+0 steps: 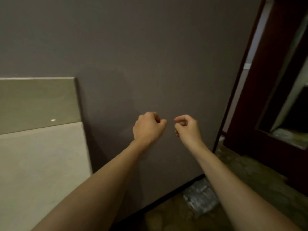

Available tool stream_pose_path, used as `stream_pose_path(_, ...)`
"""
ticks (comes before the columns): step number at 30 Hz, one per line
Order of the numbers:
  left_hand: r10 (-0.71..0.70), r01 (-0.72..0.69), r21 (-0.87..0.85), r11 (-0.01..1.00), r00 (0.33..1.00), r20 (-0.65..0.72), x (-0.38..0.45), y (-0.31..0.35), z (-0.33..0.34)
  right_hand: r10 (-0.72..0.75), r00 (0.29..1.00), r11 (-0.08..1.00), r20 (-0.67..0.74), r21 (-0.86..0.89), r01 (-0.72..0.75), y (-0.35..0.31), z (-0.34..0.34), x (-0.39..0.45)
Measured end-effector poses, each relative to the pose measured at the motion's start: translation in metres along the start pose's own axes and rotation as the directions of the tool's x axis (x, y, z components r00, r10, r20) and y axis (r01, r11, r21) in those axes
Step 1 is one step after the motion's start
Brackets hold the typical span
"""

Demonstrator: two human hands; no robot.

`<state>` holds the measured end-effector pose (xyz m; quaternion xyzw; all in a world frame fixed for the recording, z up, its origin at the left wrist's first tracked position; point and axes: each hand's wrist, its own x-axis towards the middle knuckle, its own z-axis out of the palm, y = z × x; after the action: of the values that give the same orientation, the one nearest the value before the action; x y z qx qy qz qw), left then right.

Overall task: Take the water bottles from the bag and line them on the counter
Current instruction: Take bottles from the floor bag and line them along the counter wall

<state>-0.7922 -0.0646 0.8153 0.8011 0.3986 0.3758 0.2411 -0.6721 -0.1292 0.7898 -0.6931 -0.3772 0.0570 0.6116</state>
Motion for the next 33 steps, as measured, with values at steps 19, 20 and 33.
stream_pose_path(19,-0.122,0.142,0.000,0.990,0.855,0.504,0.104,-0.010,0.324,0.480,0.875,0.853,-0.065,-0.198,-0.483,0.276,-0.101,0.140)
stream_pose_path(20,-0.135,0.155,0.005,0.988,0.845,0.517,0.110,-0.012,0.341,0.494,0.867,0.841,-0.067,-0.214,-0.496,0.290,-0.105,0.149)
stream_pose_path(33,-0.220,0.223,0.080,0.972,0.720,0.658,0.144,0.001,0.552,0.683,0.731,0.699,0.000,-0.293,-0.653,0.469,-0.184,0.239)
